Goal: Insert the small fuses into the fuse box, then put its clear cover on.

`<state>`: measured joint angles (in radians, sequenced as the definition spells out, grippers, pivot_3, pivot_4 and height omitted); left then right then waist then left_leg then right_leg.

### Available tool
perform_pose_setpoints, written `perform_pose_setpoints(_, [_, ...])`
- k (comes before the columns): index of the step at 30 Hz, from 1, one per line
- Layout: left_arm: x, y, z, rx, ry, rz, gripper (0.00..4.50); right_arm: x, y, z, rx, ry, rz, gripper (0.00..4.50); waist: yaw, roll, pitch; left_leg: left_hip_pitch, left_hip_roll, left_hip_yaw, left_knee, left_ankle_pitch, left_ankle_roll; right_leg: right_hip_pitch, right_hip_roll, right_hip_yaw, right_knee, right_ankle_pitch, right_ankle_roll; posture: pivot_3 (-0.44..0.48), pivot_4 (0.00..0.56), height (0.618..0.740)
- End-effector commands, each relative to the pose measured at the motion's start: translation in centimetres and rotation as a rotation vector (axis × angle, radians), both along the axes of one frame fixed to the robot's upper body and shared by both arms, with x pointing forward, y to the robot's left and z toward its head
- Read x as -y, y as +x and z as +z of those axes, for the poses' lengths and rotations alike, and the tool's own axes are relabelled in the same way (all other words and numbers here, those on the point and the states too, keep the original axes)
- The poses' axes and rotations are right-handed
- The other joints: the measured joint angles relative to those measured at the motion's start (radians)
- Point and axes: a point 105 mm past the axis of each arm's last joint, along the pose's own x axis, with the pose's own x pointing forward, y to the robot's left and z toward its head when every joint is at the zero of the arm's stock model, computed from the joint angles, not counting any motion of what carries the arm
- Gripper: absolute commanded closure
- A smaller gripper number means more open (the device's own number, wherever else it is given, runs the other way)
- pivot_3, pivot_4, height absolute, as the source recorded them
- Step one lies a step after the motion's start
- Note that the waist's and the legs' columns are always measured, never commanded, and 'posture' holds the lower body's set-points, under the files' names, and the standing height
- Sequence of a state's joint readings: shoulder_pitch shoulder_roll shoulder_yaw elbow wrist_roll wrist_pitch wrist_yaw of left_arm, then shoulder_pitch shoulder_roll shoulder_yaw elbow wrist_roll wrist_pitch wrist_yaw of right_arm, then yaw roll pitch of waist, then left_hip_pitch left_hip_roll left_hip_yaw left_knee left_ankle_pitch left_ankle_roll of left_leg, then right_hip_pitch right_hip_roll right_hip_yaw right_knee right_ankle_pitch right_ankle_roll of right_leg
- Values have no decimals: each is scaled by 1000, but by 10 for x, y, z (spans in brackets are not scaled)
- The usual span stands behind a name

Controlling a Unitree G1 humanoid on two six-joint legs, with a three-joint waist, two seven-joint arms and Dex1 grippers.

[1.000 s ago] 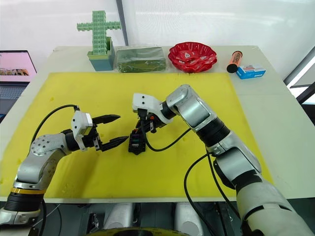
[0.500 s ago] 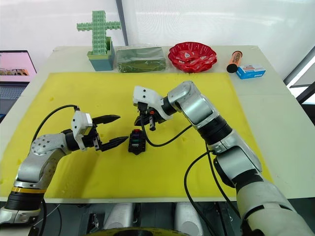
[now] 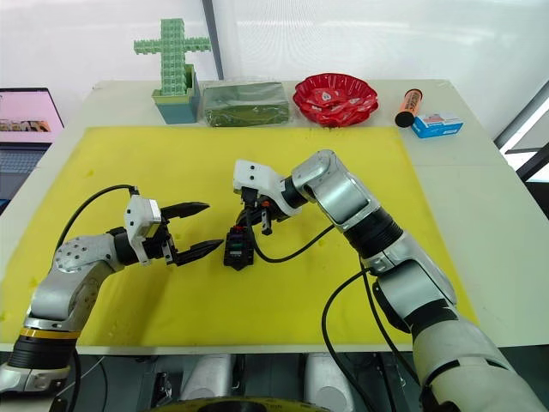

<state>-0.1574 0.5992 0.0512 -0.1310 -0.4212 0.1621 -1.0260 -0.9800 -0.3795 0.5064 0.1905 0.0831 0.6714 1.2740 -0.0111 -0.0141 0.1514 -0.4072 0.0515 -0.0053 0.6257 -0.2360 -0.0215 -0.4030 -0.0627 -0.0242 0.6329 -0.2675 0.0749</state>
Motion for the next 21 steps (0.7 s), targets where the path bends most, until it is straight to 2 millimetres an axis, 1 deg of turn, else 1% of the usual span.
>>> perform_pose_setpoints(1, [1, -2, 6, 35, 13, -17, 0, -2, -2, 4, 26, 4, 17, 4479, 0, 0, 0, 0, 0, 0, 0, 0, 0, 0, 0, 0, 0, 0, 0, 0, 150, 740])
perform_pose_setpoints(21, [4, -3, 5, 34, 26, -32, 0, -2, -4, -15, 3, -28, 14, 4479, -1, 0, 0, 0, 0, 0, 0, 0, 0, 0, 0, 0, 0, 0, 0, 0, 150, 740])
